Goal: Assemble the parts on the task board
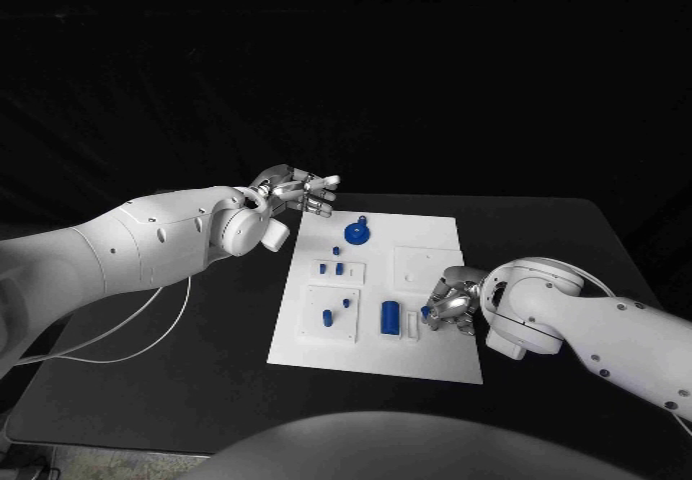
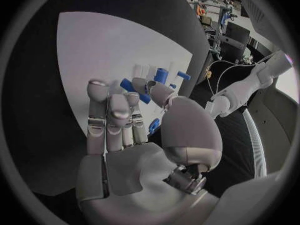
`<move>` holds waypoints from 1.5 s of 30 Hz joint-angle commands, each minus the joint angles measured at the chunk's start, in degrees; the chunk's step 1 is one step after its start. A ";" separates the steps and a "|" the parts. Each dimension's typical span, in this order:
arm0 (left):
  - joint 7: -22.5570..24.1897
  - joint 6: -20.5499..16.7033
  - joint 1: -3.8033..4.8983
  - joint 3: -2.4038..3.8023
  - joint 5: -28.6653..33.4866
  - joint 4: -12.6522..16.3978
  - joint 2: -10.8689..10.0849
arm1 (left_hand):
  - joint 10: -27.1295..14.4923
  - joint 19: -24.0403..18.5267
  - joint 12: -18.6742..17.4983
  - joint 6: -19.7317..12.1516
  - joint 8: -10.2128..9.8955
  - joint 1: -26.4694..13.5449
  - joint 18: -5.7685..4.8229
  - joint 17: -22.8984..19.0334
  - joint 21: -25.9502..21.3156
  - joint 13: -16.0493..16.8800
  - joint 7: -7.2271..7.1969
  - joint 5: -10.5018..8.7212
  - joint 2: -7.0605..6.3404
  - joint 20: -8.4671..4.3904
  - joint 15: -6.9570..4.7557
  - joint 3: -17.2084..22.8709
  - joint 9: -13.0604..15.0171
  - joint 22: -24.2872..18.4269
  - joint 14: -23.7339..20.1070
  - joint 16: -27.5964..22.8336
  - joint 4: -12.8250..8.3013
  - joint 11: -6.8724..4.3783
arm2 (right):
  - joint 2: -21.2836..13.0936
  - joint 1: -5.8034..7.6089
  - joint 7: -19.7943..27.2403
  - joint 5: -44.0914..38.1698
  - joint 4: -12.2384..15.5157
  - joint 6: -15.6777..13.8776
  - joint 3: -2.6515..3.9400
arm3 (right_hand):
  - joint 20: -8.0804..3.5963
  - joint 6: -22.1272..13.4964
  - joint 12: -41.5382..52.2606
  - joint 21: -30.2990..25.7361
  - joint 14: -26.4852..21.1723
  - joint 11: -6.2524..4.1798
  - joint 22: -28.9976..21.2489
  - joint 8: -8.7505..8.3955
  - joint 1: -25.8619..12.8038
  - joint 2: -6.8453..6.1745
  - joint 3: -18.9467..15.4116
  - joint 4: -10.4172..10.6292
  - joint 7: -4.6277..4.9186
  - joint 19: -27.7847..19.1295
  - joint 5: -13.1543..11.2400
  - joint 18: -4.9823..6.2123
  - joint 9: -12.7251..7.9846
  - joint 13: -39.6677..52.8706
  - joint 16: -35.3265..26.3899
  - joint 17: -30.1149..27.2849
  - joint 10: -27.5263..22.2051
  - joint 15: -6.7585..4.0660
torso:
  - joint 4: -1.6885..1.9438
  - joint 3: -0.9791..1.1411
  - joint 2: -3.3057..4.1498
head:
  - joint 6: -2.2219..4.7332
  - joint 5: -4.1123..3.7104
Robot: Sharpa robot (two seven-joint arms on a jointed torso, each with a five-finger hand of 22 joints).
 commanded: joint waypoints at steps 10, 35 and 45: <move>0.04 0.85 -0.06 0.03 -0.33 0.25 0.02 | -0.35 -0.23 0.20 -0.63 0.22 -0.26 -0.06 -0.02 0.19 0.09 0.01 -0.40 -0.60 0.03 -0.01 0.34 0.07 -0.12 -0.46 -0.23 0.76 0.02 | 0.84 0.13 -2.98 -0.04 -1.44 2.40 -0.89 | 0.32 -0.01 -0.48 -1.03 -0.20 0.18 2.95 0.21 0.26 1.21 -4.67 0.66 -0.19 2.08 -3.81 -0.20 1.77 -0.19 0.02 -0.04 -0.08 -0.18 | -0.07 0.09 0.00 | 0.00 0.27; -0.31 1.00 -0.06 0.03 -0.56 0.25 -0.05 | -0.35 -0.23 0.20 -0.63 0.22 -0.26 -0.06 -0.02 0.19 0.09 0.01 -0.40 -0.60 0.03 -0.01 0.34 0.07 -0.12 -0.46 -0.23 0.76 0.02 | 1.09 0.15 -2.06 -2.18 -0.51 0.72 -1.22 | -0.27 2.27 1.00 -1.31 0.41 -0.56 2.10 0.20 3.96 2.29 -14.83 9.01 -2.29 2.74 -29.81 -1.48 -2.46 1.30 0.26 0.40 2.68 -0.60 | -0.05 0.05 -0.01 | 0.00 0.52; -0.59 1.14 -0.06 0.03 -0.64 0.23 -0.09 | -0.38 -0.22 0.20 -0.66 0.24 -0.22 -0.06 -0.03 0.19 0.08 0.02 -0.41 -0.72 0.03 -0.02 0.45 0.08 -0.14 -0.44 -0.23 0.93 0.03 | 1.11 0.15 -1.94 -1.71 -0.20 1.56 -1.23 | -0.22 2.87 1.22 -1.06 0.49 -0.52 2.03 0.23 2.94 0.92 -16.48 11.25 -2.26 2.77 -29.81 -1.54 -3.18 1.93 0.28 0.57 3.05 -0.53 | -0.05 0.09 0.02 | 0.00 0.57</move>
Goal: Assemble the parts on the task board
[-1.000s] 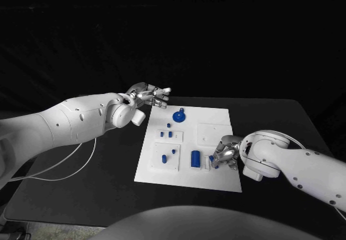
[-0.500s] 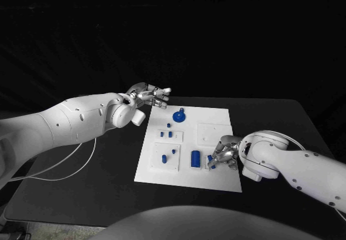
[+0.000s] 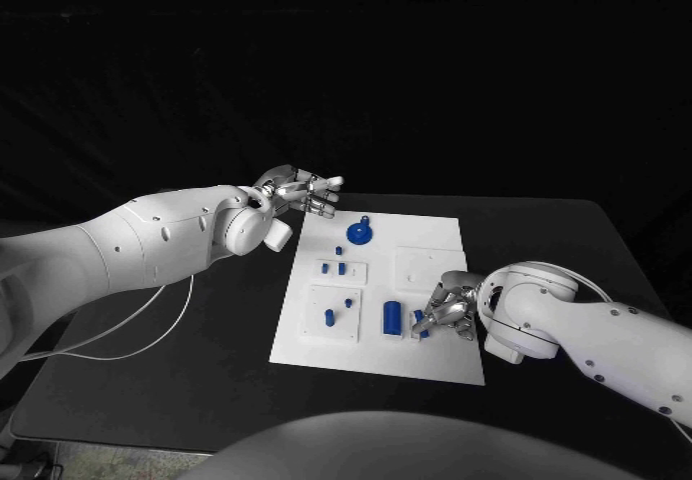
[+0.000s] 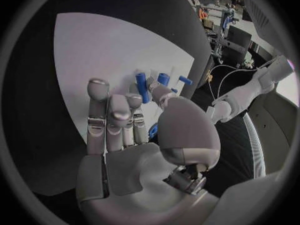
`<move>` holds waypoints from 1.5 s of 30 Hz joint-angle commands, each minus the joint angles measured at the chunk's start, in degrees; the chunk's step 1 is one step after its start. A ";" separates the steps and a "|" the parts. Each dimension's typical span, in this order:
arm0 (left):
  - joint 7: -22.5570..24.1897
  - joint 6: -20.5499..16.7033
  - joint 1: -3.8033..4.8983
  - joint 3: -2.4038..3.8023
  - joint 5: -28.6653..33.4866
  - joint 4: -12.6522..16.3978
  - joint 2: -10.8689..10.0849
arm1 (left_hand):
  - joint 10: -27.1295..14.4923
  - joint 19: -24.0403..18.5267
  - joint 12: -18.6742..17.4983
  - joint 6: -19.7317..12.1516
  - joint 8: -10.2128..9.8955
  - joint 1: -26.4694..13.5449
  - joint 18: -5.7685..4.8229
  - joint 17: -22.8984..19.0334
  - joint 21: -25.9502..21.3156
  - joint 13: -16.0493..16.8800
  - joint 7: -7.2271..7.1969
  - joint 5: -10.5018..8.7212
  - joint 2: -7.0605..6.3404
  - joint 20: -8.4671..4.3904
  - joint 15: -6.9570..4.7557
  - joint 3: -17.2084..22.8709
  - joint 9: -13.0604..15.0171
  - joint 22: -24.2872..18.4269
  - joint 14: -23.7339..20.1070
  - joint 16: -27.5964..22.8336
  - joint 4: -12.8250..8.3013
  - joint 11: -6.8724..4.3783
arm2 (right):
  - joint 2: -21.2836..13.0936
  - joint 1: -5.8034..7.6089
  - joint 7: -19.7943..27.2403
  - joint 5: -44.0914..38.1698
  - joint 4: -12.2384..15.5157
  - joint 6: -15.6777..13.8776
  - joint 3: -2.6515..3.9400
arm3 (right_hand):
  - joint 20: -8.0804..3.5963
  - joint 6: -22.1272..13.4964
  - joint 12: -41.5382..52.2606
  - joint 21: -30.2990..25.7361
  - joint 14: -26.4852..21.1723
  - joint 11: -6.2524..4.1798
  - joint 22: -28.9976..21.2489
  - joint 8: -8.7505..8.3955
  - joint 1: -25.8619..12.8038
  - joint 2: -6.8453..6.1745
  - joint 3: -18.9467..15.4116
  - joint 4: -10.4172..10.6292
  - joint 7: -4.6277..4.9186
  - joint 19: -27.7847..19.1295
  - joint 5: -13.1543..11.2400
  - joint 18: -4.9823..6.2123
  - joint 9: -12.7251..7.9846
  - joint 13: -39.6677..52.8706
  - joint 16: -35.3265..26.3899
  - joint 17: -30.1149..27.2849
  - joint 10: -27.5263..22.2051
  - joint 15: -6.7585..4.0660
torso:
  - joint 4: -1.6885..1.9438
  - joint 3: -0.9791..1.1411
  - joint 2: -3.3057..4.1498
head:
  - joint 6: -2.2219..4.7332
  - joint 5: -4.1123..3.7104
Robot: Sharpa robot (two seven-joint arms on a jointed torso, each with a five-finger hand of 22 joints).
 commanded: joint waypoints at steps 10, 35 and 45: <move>-0.05 0.89 -0.06 0.04 -0.30 0.15 0.03 | -0.43 -0.18 0.21 -1.03 -0.07 0.11 -0.05 -0.03 0.21 0.09 0.23 -0.40 -0.66 0.02 -0.02 0.14 0.08 -0.11 -0.37 -0.23 0.57 0.08 | 0.05 -0.04 -2.43 0.07 0.04 4.02 -0.03 | -0.10 0.29 -0.35 -0.15 0.03 0.19 1.94 0.27 -1.46 -2.06 -2.66 4.07 0.44 2.68 -0.34 -0.53 -0.58 0.09 0.13 0.12 0.13 0.00 | -0.08 0.01 -0.03 | 0.00 -0.08; -0.14 1.02 -0.06 0.03 -0.39 0.12 0.10 | -0.45 -0.18 0.21 -1.02 0.11 0.05 -0.05 -0.04 0.21 0.09 0.20 -0.41 -0.65 0.03 -0.01 0.17 0.08 -0.11 -0.38 -0.23 0.64 0.08 | 0.44 -0.05 -1.69 -0.07 -0.03 1.22 -0.03 | -0.06 0.45 -0.67 0.06 0.14 0.29 1.86 0.32 -5.00 -3.51 -1.87 10.26 0.64 2.76 -0.33 -0.39 -0.72 0.55 -0.11 0.17 0.51 0.03 | -0.03 0.00 0.00 | 0.00 -0.19; -0.14 1.00 -0.06 0.03 -0.39 0.15 0.03 | -0.45 -0.18 0.21 -1.02 0.11 0.05 -0.05 -0.04 0.21 0.09 0.20 -0.41 -0.65 0.03 -0.01 0.17 0.08 -0.11 -0.38 -0.23 0.64 0.08 | 0.21 -0.05 -0.97 0.04 0.25 -0.20 -0.03 | -0.09 0.52 -0.60 0.11 0.16 0.30 1.78 0.30 -6.59 -3.90 -1.36 11.77 0.67 2.77 -0.33 -0.37 -0.63 0.73 -0.13 0.21 0.69 0.00 | -0.03 0.04 0.01 | 0.00 -0.11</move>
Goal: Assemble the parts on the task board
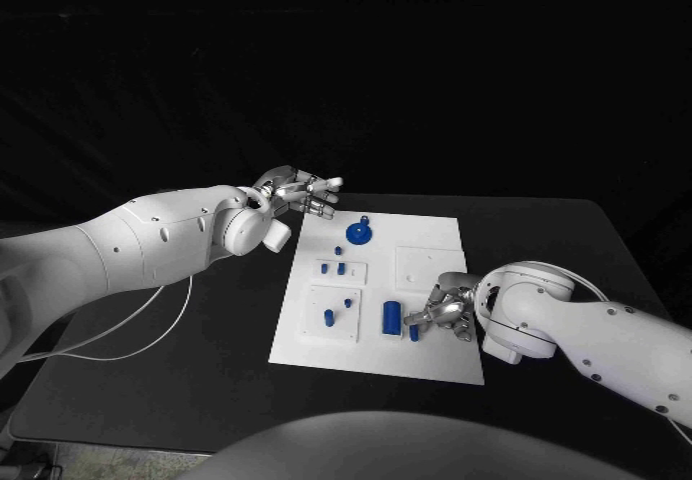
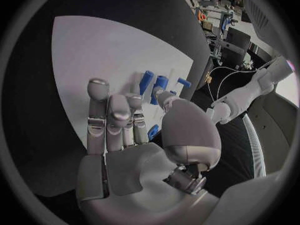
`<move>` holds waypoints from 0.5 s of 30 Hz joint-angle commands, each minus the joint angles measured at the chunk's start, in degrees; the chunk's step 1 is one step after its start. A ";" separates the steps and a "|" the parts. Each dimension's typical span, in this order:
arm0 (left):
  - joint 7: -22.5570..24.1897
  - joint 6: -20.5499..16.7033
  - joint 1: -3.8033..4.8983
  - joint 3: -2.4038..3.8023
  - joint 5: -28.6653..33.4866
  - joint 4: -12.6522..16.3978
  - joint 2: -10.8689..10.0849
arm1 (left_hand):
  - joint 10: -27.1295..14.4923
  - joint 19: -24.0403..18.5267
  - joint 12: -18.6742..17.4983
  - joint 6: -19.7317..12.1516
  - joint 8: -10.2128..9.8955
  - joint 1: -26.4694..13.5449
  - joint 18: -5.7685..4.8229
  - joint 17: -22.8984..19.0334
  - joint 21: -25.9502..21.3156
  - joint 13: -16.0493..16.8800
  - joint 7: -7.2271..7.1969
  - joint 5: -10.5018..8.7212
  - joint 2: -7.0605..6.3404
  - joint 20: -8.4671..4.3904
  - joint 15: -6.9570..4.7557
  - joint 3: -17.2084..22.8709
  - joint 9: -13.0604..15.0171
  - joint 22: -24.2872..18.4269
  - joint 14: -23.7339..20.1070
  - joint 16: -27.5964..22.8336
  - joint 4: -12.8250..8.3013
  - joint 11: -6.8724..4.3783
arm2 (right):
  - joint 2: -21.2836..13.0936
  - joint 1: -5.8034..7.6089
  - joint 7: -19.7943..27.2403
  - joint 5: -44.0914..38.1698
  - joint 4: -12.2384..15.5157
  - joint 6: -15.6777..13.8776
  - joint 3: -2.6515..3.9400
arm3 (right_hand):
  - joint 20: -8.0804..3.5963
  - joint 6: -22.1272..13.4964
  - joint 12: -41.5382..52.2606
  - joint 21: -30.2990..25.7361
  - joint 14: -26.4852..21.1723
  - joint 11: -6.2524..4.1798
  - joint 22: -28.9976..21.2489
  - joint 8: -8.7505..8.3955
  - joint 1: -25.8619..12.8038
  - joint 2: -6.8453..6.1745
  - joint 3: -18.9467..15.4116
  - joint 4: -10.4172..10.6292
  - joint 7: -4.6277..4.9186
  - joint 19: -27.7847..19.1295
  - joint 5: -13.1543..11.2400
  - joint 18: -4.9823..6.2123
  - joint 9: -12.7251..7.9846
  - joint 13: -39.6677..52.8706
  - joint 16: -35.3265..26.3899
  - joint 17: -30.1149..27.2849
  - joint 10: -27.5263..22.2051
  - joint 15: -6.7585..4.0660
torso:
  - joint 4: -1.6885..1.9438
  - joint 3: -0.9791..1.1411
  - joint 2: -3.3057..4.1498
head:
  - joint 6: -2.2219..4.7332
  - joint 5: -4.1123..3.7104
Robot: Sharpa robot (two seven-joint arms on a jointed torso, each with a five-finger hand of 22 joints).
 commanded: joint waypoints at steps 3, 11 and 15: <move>0.22 0.71 -0.06 0.04 -0.07 0.17 0.01 | -0.45 -0.18 0.21 -0.30 0.11 0.05 -0.05 -0.04 0.21 0.09 -0.11 -0.19 -0.65 0.02 -0.01 0.12 0.09 -0.07 -0.38 -0.23 0.29 0.08 | -0.42 -0.05 -0.71 0.09 0.42 -1.28 -0.01 | -0.10 0.09 -0.07 0.25 0.19 0.07 1.77 0.23 -0.67 -0.44 0.35 0.59 0.29 2.79 -0.34 -0.36 0.09 0.07 -0.11 0.06 0.55 -0.03 | -0.01 0.04 0.00 | 0.00 0.07; 0.22 0.69 -0.06 0.03 -0.08 0.22 -0.13 | -0.45 -0.18 0.21 -0.30 0.11 0.05 -0.05 -0.04 0.21 0.09 -0.11 -0.19 -0.65 0.02 -0.01 0.12 0.09 -0.07 -0.38 -0.23 0.29 0.08 | -2.00 -0.08 2.11 2.46 0.95 1.76 0.00 | -0.10 -0.07 -0.46 -0.05 0.14 0.18 1.52 0.23 0.27 -1.86 -1.80 -0.35 0.42 2.72 -0.33 -0.30 0.23 0.03 -0.49 -0.15 0.39 -0.03 | -0.12 0.05 -0.02 | 0.00 0.25; 0.19 0.68 -0.06 0.03 -0.08 0.26 -0.20 | -0.45 -0.18 0.21 -0.30 0.11 0.05 -0.05 -0.04 0.21 0.09 -0.11 -0.19 -0.65 0.02 -0.01 0.12 0.09 -0.07 -0.38 -0.23 0.29 0.08 | -2.71 -0.18 3.56 3.31 1.18 3.17 0.02 | -0.10 -0.25 -0.75 -0.39 0.08 0.20 1.29 0.22 0.99 -2.24 -4.16 0.04 0.47 2.71 -0.33 -0.20 0.26 -0.07 -0.70 -0.22 0.23 -0.04 | -0.13 0.05 -0.04 | 0.00 0.16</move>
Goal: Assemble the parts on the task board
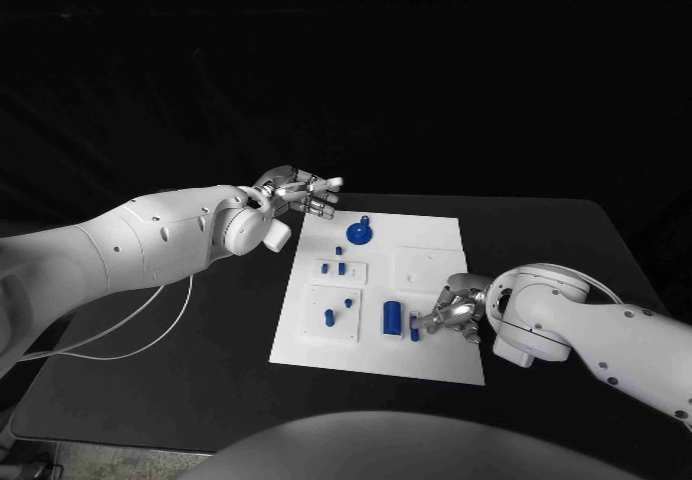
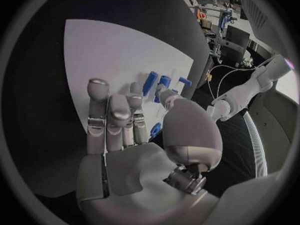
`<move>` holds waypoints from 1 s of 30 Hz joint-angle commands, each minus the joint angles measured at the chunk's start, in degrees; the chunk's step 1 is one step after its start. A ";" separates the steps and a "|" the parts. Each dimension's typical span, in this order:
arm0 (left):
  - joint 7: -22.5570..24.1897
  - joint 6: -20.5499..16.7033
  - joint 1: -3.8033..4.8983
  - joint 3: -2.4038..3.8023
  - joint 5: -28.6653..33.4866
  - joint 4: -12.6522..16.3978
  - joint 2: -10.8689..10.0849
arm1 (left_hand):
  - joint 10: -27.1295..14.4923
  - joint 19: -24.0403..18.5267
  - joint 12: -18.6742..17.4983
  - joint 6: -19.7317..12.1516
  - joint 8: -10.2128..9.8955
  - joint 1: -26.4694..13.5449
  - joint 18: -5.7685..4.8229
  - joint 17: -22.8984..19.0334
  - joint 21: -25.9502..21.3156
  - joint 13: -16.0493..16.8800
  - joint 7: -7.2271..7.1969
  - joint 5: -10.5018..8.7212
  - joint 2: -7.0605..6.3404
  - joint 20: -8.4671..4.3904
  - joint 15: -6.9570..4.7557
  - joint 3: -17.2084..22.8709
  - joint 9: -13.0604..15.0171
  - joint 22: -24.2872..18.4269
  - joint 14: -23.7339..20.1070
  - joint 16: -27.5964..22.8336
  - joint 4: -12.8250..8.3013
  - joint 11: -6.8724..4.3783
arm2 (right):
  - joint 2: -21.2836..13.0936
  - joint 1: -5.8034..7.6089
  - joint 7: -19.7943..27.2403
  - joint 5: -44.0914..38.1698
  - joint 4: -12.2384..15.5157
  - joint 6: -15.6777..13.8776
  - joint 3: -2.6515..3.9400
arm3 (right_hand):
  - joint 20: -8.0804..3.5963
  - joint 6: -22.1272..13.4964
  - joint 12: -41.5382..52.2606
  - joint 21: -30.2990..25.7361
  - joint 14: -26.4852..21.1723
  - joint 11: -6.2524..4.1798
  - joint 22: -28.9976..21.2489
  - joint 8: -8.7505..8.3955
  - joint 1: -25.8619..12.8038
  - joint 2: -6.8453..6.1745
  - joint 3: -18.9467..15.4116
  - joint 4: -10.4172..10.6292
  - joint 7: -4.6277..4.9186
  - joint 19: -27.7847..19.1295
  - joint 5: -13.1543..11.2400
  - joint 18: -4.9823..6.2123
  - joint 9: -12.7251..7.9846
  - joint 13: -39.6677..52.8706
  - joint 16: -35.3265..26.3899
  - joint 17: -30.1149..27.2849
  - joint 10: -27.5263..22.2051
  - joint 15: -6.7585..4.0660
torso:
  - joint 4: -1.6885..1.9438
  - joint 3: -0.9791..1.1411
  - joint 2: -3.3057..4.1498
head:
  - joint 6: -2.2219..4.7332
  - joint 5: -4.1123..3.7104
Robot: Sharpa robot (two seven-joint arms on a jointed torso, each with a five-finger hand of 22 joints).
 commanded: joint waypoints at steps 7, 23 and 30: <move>0.07 0.83 -0.07 0.03 -0.07 0.23 -0.03 | -0.49 -0.19 0.20 -0.55 0.47 -0.02 -0.04 -0.05 0.21 0.09 -0.08 -0.20 -0.61 0.04 -0.01 0.09 0.08 -0.11 -0.40 -0.23 0.35 0.09 | -1.06 -0.47 4.29 2.48 1.04 5.20 0.01 | -0.06 -0.02 -0.28 -0.24 0.12 0.08 1.22 0.21 3.54 -0.01 -5.53 -0.38 0.38 2.71 -0.31 -0.18 0.30 0.03 -0.38 0.05 0.01 0.00 | -0.01 0.01 0.01 | 0.00 -0.23; -0.23 1.02 -0.07 -0.11 -0.07 -0.16 0.09 | -0.50 -0.19 0.21 -0.54 0.51 -0.11 -0.04 -0.05 0.22 0.09 -0.09 -0.21 -0.65 0.04 0.00 0.11 0.08 -0.11 -0.40 -0.23 0.49 0.09 | -1.61 -1.13 5.13 2.63 1.34 6.57 0.01 | -0.07 0.20 0.08 -0.15 0.16 -0.02 1.29 0.26 5.56 1.49 -7.20 0.42 0.25 2.71 -0.33 -0.16 0.58 0.43 -0.31 0.29 0.22 -0.02 | 0.08 -0.04 0.00 | 0.00 -0.52; -0.32 1.00 -0.07 -0.18 -0.07 -0.18 0.13 | -0.50 -0.19 0.21 -0.54 0.52 -0.10 -0.04 -0.05 0.22 0.09 -0.09 -0.20 -0.68 0.04 0.00 0.15 0.08 -0.12 -0.41 -0.23 0.56 0.10 | -1.15 -1.18 4.46 2.57 0.42 6.29 0.01 | -0.17 0.04 0.32 0.07 0.20 -0.20 1.37 0.22 5.72 6.27 -5.88 -1.24 0.00 2.74 -0.33 -0.23 0.57 0.61 -0.23 0.37 0.41 -0.15 | 0.08 -0.01 0.01 | 0.00 -0.46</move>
